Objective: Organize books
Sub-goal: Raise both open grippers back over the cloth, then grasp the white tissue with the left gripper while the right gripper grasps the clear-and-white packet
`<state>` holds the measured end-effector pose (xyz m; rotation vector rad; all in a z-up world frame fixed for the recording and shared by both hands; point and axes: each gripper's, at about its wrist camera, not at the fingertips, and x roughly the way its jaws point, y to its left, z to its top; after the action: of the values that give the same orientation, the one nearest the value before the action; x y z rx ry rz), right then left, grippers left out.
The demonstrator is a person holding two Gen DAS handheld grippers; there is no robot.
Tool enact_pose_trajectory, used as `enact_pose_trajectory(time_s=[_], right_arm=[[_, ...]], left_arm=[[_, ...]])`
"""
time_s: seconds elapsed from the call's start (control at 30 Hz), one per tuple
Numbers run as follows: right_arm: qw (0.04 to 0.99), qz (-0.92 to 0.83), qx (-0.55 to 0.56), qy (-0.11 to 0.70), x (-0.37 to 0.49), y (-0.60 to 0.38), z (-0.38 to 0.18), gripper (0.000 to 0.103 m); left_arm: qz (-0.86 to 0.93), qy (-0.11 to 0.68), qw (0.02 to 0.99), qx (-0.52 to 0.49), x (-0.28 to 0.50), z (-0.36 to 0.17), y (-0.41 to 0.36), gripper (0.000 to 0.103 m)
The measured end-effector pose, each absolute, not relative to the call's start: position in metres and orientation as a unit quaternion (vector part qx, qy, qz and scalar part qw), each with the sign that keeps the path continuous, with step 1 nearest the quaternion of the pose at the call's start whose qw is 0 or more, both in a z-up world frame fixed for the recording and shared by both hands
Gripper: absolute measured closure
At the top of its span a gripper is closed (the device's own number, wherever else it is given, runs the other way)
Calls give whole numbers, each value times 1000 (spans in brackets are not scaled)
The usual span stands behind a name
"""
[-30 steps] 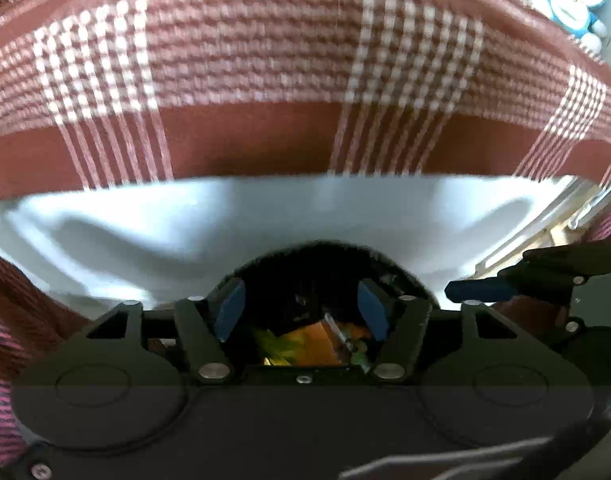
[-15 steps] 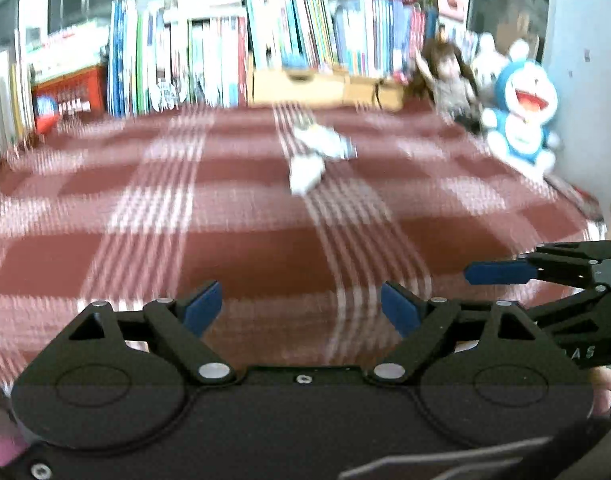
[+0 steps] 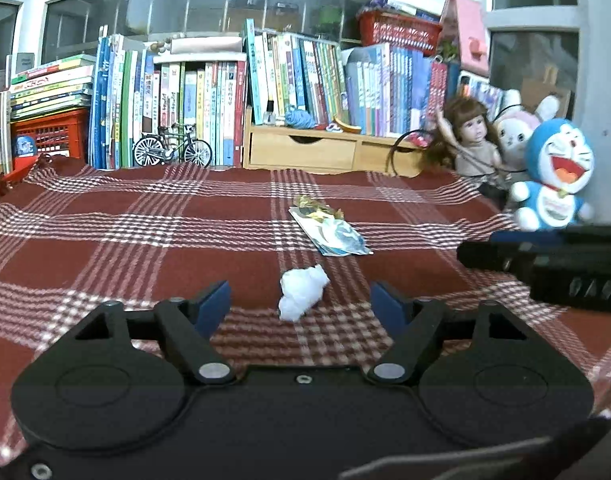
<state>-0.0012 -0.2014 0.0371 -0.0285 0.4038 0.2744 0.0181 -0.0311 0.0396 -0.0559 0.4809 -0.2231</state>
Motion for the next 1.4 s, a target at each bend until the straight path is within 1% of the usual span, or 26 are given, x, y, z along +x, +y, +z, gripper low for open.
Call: enact_pose_trajectory(time_s=[0.17,0.2,0.27,0.33,0.47,0.57,0.97,1.07,1.13,1.23,1.4], right_arm=[[969,140,-12,205,37,-200,39,55],[968,140,-11,207,44,-200,38,55],[967,141,-5,213,61,-200,34,55],[965,149,3,218,75,-200,30,55],[962,154,-1,225,101,-191,20,55],[960,156,-13,231,119,-182,13,54],[954,141,-61,258,171,-152,-9,54],[951,134,-60,273,180,-151,-16,57],[949,133,-61,281,183,-149,-21,67],[949,135,-54,281,183,-150,-21,75],[953,130,-40,271,174,-156,-16,80]], left_arm=[[-105,269,957,-40,65,15,-43,41],[-103,274,955,-42,72,11,-44,45],[-101,286,952,-45,86,1,-46,56],[-105,301,946,-48,96,-7,-49,75],[-113,297,947,-36,98,-11,-49,78],[-112,281,953,-20,91,-3,-47,78],[-83,257,962,-36,87,12,-12,78],[-79,258,962,-39,89,10,-8,78],[-77,260,962,-40,90,8,-7,78],[-76,261,961,-45,91,8,-6,78],[-75,259,962,-46,89,9,-5,78]])
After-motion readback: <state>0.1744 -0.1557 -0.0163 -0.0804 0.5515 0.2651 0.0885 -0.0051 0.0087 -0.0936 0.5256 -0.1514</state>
